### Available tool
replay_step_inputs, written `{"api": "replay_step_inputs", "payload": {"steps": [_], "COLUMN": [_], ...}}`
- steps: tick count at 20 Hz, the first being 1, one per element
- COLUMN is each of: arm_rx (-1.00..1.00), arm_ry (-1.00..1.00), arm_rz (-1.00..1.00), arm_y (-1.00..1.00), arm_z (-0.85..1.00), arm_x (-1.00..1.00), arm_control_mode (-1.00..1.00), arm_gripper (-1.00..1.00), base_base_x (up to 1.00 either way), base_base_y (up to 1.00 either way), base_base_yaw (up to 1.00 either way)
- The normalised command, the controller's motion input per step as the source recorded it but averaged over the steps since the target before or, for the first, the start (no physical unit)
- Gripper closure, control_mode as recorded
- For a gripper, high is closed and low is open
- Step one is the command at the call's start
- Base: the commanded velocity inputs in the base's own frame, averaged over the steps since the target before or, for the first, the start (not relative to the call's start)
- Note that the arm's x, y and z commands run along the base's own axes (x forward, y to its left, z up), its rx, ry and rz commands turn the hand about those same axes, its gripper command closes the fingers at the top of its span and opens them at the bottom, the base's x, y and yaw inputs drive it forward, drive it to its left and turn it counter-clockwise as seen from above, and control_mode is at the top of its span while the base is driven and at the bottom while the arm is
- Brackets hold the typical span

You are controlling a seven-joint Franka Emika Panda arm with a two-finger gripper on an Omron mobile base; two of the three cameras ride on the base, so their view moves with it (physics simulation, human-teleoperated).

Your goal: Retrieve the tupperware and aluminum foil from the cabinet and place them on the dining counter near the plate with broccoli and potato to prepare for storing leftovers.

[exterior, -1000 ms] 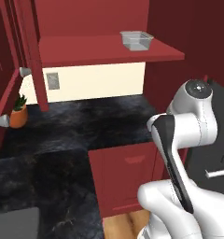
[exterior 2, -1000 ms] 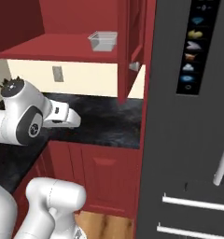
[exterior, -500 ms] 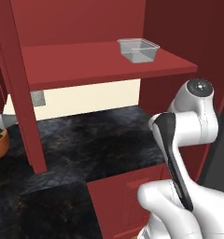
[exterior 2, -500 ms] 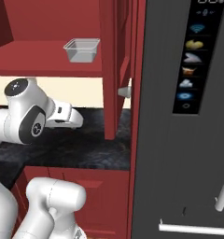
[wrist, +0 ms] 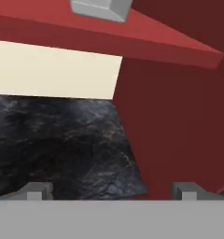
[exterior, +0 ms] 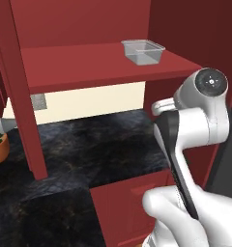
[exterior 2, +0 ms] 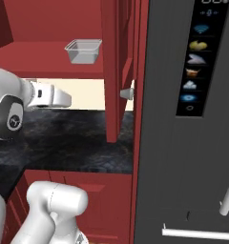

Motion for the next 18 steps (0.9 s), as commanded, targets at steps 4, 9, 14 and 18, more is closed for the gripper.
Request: {"api": "replay_step_inputs", "payload": {"steps": [4,9,14,18], "arm_rx": [0.00,0.00,0.00,0.00], "arm_ry": [-0.38,-0.28,-0.13,-0.03], "arm_rz": [0.00,0.01,0.06,0.05], "arm_y": [0.14,0.07,0.28,0.28], "arm_z": [0.92,0.84,0.60,0.19], "arm_x": [0.06,0.44,0.33,0.40], "arm_control_mode": [-1.00,-1.00,-1.00,-1.00], "arm_gripper": [-1.00,-1.00,-1.00,-1.00], "base_base_x": [0.00,0.00,0.00,0.00], "base_base_y": [0.00,0.00,0.00,0.00], "base_base_yaw": [0.00,0.00,0.00,0.00]}}
